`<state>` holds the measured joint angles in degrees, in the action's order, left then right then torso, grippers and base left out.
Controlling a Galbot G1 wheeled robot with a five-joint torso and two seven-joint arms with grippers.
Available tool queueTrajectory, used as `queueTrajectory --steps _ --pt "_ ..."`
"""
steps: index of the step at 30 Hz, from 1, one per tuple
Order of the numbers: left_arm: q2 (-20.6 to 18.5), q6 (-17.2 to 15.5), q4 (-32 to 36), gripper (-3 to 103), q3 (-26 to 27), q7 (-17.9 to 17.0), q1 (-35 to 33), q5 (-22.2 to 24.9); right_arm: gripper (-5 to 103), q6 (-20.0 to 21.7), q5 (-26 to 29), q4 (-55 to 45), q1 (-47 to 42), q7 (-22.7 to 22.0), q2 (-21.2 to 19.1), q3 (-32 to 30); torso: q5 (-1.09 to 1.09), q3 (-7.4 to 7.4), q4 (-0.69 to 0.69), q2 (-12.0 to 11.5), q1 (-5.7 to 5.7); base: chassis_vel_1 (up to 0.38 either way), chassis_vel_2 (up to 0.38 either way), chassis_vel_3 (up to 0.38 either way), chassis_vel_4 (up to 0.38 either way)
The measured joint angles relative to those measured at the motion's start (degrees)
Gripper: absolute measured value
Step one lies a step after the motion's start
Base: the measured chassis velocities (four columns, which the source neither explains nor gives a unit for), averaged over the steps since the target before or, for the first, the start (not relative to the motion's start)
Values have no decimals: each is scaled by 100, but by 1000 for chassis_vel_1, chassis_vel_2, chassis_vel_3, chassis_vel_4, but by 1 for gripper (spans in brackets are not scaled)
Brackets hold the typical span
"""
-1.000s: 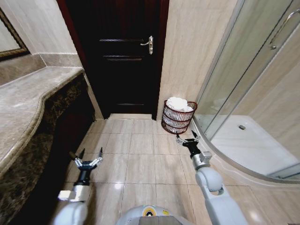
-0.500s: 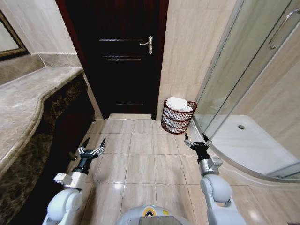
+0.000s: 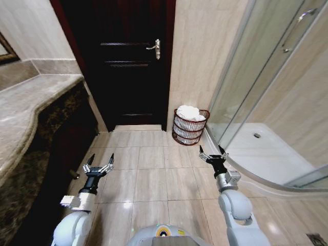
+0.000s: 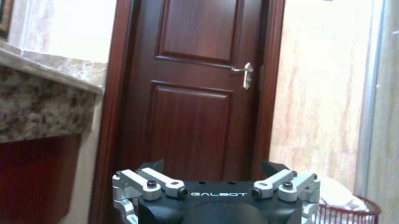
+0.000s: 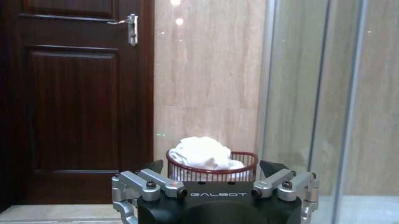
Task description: Discard the used towel into the hamper.
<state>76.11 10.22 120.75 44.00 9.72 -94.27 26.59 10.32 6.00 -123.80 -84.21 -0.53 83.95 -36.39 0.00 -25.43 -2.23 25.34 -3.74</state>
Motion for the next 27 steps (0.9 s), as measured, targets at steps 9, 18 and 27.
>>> queueTrajectory --steps 9,18,27 --pt "133 46 52 100 -15 -106 -54 -40 100 -1 214 0 -120 151 -104 68 0 0 -2 0 0 0 0 0 0" --pt "266 173 114 100 16 -58 -136 -229 100 -1 412 80 -68 199 -266 8 1 0 -2 0 0 0 0 0 0" --pt "284 275 70 100 -10 -195 -132 -399 100 -4 484 120 -50 197 -322 12 0 0 -1 0 0 0 0 0 0"
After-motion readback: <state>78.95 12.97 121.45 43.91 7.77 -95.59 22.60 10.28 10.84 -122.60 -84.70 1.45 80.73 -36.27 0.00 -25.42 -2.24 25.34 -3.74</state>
